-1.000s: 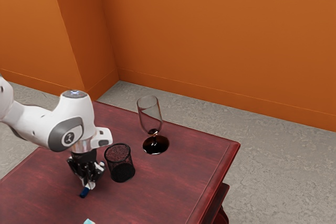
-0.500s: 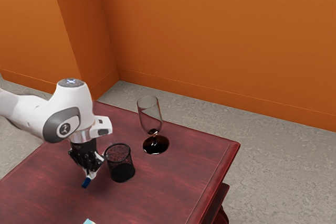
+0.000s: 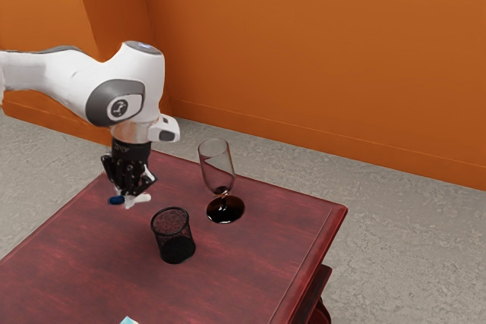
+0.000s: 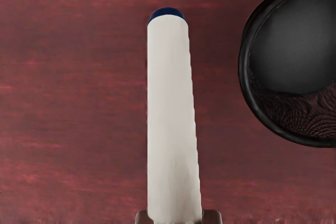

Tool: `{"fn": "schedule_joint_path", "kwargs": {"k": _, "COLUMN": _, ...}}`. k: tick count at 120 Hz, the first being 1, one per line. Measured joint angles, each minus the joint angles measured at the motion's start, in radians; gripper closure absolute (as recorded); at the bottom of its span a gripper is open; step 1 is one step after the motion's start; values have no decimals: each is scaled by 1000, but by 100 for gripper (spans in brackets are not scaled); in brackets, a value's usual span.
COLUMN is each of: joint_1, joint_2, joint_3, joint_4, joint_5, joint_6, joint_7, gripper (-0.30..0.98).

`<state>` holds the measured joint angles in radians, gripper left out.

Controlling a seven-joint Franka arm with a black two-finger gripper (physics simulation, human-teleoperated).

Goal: Put the marker into the pen holder.

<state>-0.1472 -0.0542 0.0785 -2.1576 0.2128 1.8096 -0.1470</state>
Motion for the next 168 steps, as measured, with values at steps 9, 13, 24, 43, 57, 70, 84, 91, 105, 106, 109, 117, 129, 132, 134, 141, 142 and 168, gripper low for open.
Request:
{"fn": "schedule_joint_path", "kwargs": {"k": 9, "joint_1": -6, "joint_2": 35, "joint_3": -49, "joint_4": 53, "joint_5": 2, "joint_6": -84, "joint_7": 0, "gripper": 79}}
{"fn": "schedule_joint_path", "kwargs": {"k": 13, "joint_1": -14, "joint_2": 41, "joint_3": -66, "joint_4": 64, "joint_5": 2, "joint_6": -114, "joint_7": 0, "gripper": 79}}
{"fn": "schedule_joint_path", "kwargs": {"k": 24, "joint_1": -56, "joint_2": 47, "joint_3": -90, "joint_4": 81, "joint_5": 3, "joint_6": -178, "joint_7": 1, "gripper": 79}}
{"fn": "schedule_joint_path", "kwargs": {"k": 43, "joint_1": -143, "joint_2": 56, "joint_3": -111, "joint_4": 85, "joint_5": 4, "joint_6": -235, "joint_7": 3, "gripper": 79}}
{"fn": "schedule_joint_path", "kwargs": {"k": 57, "joint_1": -207, "joint_2": 85, "joint_3": -114, "joint_4": 118, "joint_5": 7, "joint_6": -252, "joint_7": 5, "gripper": 78}}
{"fn": "schedule_joint_path", "kwargs": {"k": 70, "joint_1": -188, "joint_2": 96, "joint_3": -99, "joint_4": 150, "joint_5": 19, "joint_6": -260, "joint_7": 8, "gripper": 77}}
{"fn": "schedule_joint_path", "kwargs": {"k": 84, "joint_1": -50, "joint_2": 119, "joint_3": -85, "joint_4": 162, "joint_5": 27, "joint_6": -262, "joint_7": 11, "gripper": 77}}
{"fn": "schedule_joint_path", "kwargs": {"k": 91, "joint_1": 14, "joint_2": 141, "joint_3": -83, "joint_4": 176, "joint_5": 28, "joint_6": -261, "joint_7": 12, "gripper": 76}}
{"fn": "schedule_joint_path", "kwargs": {"k": 105, "joint_1": 10, "joint_2": 181, "joint_3": -85, "joint_4": 216, "joint_5": 29, "joint_6": -259, "joint_7": 13, "gripper": 77}}
{"fn": "schedule_joint_path", "kwargs": {"k": 106, "joint_1": 8, "joint_2": 183, "joint_3": -85, "joint_4": 218, "joint_5": 29, "joint_6": -259, "joint_7": 13, "gripper": 77}}
{"fn": "schedule_joint_path", "kwargs": {"k": 109, "joint_1": 1, "joint_2": 189, "joint_3": -86, "joint_4": 225, "joint_5": 29, "joint_6": -259, "joint_7": 13, "gripper": 77}}
{"fn": "schedule_joint_path", "kwargs": {"k": 117, "joint_1": -6, "joint_2": 203, "joint_3": -87, "joint_4": 241, "joint_5": 30, "joint_6": -258, "joint_7": 14, "gripper": 77}}
{"fn": "schedule_joint_path", "kwargs": {"k": 129, "joint_1": -5, "joint_2": 220, "joint_3": -91, "joint_4": 268, "joint_5": 29, "joint_6": -259, "joint_7": 15, "gripper": 75}}
{"fn": "schedule_joint_path", "kwargs": {"k": 132, "joint_1": -6, "joint_2": 226, "joint_3": -92, "joint_4": 272, "joint_5": 28, "joint_6": -259, "joint_7": 15, "gripper": 75}}
{"fn": "schedule_joint_path", "kwargs": {"k": 134, "joint_1": -7, "joint_2": 230, "joint_3": -93, "joint_4": 273, "joint_5": 28, "joint_6": -259, "joint_7": 15, "gripper": 75}}
{"fn": "schedule_joint_path", "kwargs": {"k": 141, "joint_1": -8, "joint_2": 246, "joint_3": -94, "joint_4": 278, "joint_5": 27, "joint_6": -259, "joint_7": 15, "gripper": 75}}
{"fn": "schedule_joint_path", "kwargs": {"k": 142, "joint_1": -8, "joint_2": 248, "joint_3": -94, "joint_4": 278, "joint_5": 26, "joint_6": -259, "joint_7": 15, "gripper": 75}}
{"fn": "schedule_joint_path", "kwargs": {"k": 168, "joint_1": -9, "joint_2": 274, "joint_3": -95, "joint_4": 291, "joint_5": 22, "joint_6": -252, "joint_7": 14, "gripper": 75}}
